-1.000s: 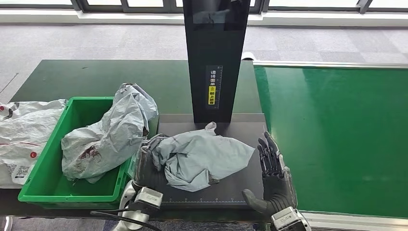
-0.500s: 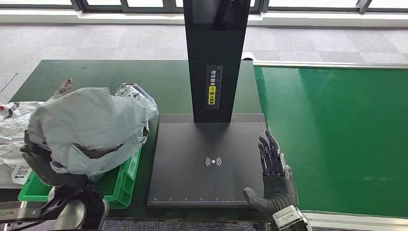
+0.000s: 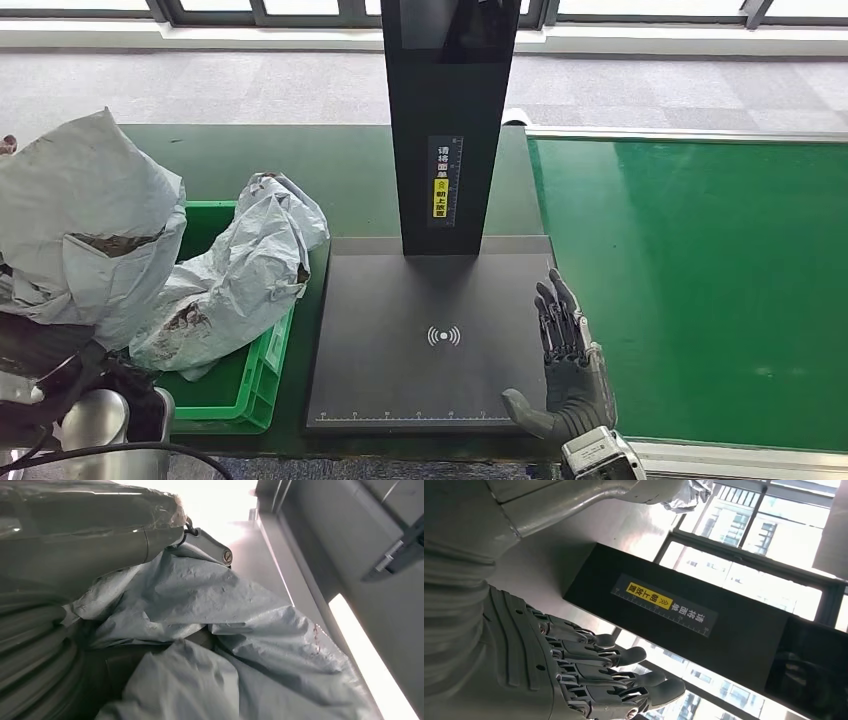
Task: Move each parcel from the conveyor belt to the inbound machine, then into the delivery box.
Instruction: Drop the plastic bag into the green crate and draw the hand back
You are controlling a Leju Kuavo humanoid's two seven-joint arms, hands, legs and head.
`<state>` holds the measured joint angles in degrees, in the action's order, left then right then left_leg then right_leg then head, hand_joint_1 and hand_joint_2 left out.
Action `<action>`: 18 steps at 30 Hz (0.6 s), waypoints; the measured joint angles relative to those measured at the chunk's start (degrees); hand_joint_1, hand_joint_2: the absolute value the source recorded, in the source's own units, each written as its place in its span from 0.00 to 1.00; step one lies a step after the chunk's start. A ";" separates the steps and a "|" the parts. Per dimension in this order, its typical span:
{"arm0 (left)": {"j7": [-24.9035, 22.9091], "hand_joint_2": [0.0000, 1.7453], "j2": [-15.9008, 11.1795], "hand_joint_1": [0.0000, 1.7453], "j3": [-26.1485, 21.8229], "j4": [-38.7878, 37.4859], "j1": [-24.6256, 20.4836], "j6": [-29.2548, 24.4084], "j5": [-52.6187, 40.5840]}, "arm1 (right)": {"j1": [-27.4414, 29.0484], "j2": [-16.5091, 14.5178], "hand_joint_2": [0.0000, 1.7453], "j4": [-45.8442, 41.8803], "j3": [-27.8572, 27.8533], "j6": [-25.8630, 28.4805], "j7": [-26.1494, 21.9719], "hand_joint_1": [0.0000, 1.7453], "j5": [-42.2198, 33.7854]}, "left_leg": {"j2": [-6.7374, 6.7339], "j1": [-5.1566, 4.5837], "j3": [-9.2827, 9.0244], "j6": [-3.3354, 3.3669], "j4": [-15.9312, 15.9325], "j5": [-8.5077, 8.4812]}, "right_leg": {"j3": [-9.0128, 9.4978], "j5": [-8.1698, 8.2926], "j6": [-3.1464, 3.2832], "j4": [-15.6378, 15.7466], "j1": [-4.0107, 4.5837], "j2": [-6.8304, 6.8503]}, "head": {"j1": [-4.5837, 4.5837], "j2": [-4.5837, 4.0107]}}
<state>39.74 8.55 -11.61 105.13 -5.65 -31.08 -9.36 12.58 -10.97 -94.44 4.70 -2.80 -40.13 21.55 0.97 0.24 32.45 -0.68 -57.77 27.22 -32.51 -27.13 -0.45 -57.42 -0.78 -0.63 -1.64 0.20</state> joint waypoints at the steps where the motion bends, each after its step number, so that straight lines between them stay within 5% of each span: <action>1: -0.46 1.00 0.02 1.00 -1.18 -1.66 -0.73 -1.24 -2.19 | 0.01 -0.10 1.00 0.00 0.00 -0.06 0.00 0.00 0.12 | 0.00 0.00 -0.01 0.00 0.00 0.00 | 0.00 0.00 0.00 0.00 0.00 0.00 | 0.00 0.00; 6: -7.02 1.00 -0.82 1.00 -4.83 -14.76 -5.28 -1.50 -13.69 | 0.20 -0.51 1.00 0.00 -0.01 -0.31 0.00 0.00 1.13 | 0.01 0.00 -0.03 -0.03 0.00 -0.05 | 0.02 0.02 0.02 0.00 0.01 0.04 | 0.00 0.00; 15: -11.66 1.00 -1.93 1.00 -5.72 -34.14 -12.27 -1.48 -22.53 | 0.41 -0.90 1.00 0.00 -0.22 -0.98 0.02 0.00 1.69 | 0.15 -0.08 -0.16 -0.03 0.01 -0.10 | 0.22 0.05 0.02 0.01 -0.08 0.13 | 0.02 0.00; 16: -12.13 1.00 -1.95 0.88 -5.72 -35.18 -12.82 -1.14 -23.03 | 0.40 -0.94 1.00 0.00 -0.23 -1.01 0.01 0.00 1.71 | 0.16 -0.08 -0.20 -0.02 0.02 -0.09 | 0.25 0.03 0.01 0.01 -0.08 0.15 | 0.01 0.00; 18: -12.04 1.00 -1.95 0.38 -5.72 -37.00 -13.72 0.07 -22.76 | 0.39 -1.00 1.00 0.00 -0.24 -1.10 0.01 0.00 1.74 | 0.15 -0.08 -0.26 -0.01 0.04 -0.09 | 0.31 0.01 0.02 0.01 -0.08 0.17 | 0.02 0.00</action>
<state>27.71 6.60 -17.33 68.13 -19.37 -31.01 -32.11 12.97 -11.97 -94.44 4.46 -3.90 -40.12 23.29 1.12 0.16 32.19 -0.69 -57.74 27.13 -32.20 -27.12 -0.44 -57.42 -0.86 -0.46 -1.62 0.20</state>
